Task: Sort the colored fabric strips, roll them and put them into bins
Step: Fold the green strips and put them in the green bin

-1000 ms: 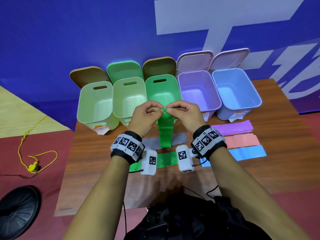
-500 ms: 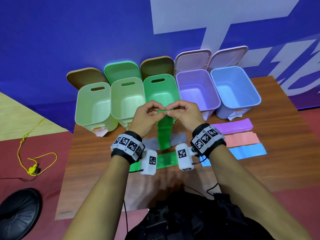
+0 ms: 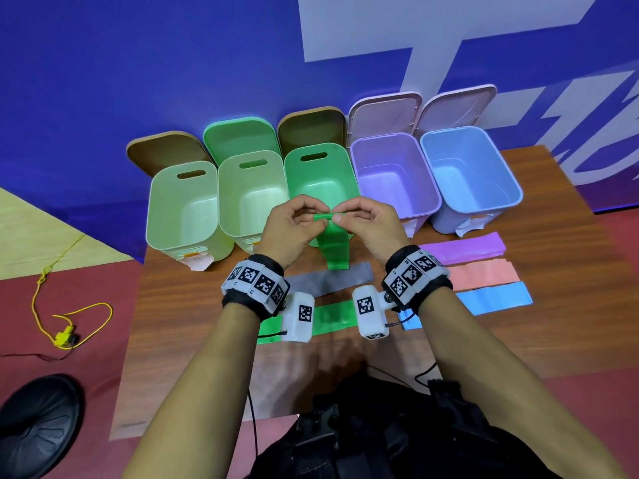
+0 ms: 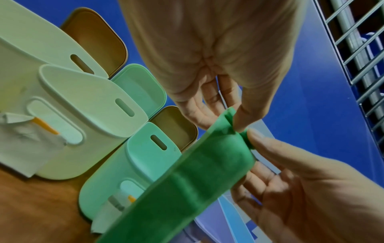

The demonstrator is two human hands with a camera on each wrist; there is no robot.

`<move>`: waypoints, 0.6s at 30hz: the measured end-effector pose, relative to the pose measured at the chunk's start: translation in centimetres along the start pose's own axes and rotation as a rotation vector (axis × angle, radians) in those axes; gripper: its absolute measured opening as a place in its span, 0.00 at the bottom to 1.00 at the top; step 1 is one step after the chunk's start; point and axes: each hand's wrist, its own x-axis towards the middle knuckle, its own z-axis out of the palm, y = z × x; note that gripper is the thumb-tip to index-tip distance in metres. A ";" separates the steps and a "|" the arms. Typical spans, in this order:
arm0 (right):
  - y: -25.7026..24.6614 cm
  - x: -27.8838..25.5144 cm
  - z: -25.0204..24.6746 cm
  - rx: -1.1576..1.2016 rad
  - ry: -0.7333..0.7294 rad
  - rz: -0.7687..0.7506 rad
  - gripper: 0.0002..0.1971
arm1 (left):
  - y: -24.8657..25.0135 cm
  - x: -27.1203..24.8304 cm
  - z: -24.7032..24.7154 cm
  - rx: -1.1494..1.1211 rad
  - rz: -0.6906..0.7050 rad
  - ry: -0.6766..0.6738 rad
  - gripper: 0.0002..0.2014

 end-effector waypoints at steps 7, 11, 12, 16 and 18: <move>-0.4 0.1 -0.1 0.021 0.036 -0.004 0.07 | -0.3 0.1 0.1 -0.019 -0.011 -0.004 0.07; -0.3 0.0 -0.2 0.034 0.038 0.020 0.07 | -0.3 0.3 0.1 -0.024 -0.007 -0.005 0.08; -0.2 -0.1 -0.2 0.037 0.043 0.022 0.07 | -0.3 0.3 0.2 -0.021 -0.008 -0.007 0.09; -0.1 -0.1 -0.2 0.045 0.068 0.024 0.07 | -0.3 0.2 0.4 -0.027 -0.017 -0.009 0.08; -0.2 -0.1 -0.2 0.048 0.058 0.020 0.07 | -0.3 0.2 0.4 -0.020 -0.014 0.000 0.07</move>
